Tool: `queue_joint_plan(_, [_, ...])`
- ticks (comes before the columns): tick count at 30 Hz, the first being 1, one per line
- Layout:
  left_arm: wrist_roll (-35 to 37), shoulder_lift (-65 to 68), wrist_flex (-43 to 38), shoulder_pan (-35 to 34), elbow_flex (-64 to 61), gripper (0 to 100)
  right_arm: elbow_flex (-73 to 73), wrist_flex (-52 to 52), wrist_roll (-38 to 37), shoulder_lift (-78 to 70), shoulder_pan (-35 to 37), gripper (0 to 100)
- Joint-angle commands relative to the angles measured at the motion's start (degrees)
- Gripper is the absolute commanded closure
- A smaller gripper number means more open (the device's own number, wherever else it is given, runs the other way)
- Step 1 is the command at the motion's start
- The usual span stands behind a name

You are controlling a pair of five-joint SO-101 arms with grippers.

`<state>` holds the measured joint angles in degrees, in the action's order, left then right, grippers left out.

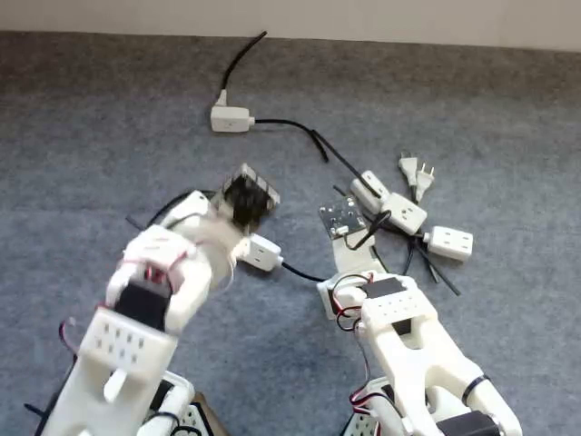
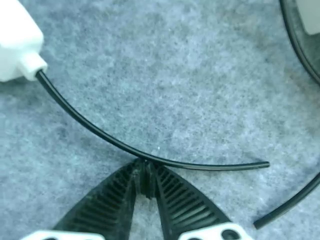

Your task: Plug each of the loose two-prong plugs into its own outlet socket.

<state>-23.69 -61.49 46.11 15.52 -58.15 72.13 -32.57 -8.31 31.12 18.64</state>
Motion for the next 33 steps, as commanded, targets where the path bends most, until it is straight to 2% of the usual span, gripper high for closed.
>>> queue_joint_plan(1, [1.9, -17.9, -12.5, 0.7, -14.7, 99, 0.1, 0.8, 0.6, -0.1, 0.7, 98.5])
queue_joint_plan(5, [13.3, -33.9, -20.8, 0.7, -26.7, 99, 0.1, 0.8, 0.6, -0.1, 0.7, 98.5])
queue_joint_plan(8, [17.8, -44.1, -26.0, 0.7, -33.2, 99, 0.1, 0.8, 0.6, -0.1, 0.7, 98.5])
queue_joint_plan(14, [18.4, -40.8, -31.1, 0.8, -34.5, 99, 0.1, 0.8, 0.6, -0.1, 0.7, 98.5])
queue_joint_plan(19, [26.5, -40.8, -41.3, 0.7, -37.1, 99, -1.8, -0.7, 0.3, 0.7, 0.2, 98.5])
queue_joint_plan(22, [27.7, -40.8, -45.6, 1.2, -38.1, 99, -9.5, -7.8, 0.3, 4.1, -1.8, 98.7])
queue_joint_plan(26, [27.6, -40.8, -46.3, 3.7, -39.0, 99, -25.5, -21.1, -1.1, 13.0, -2.1, 98.8])
queue_joint_plan(30, [27.5, -40.8, -46.3, 5.8, -39.0, 99, -40.6, -30.2, -5.8, 20.4, 0.6, 99.0])
queue_joint_plan(33, [27.6, -40.8, -46.3, 6.3, -39.0, 99, -45.9, -33.4, -6.7, 24.4, 4.2, 99.0])
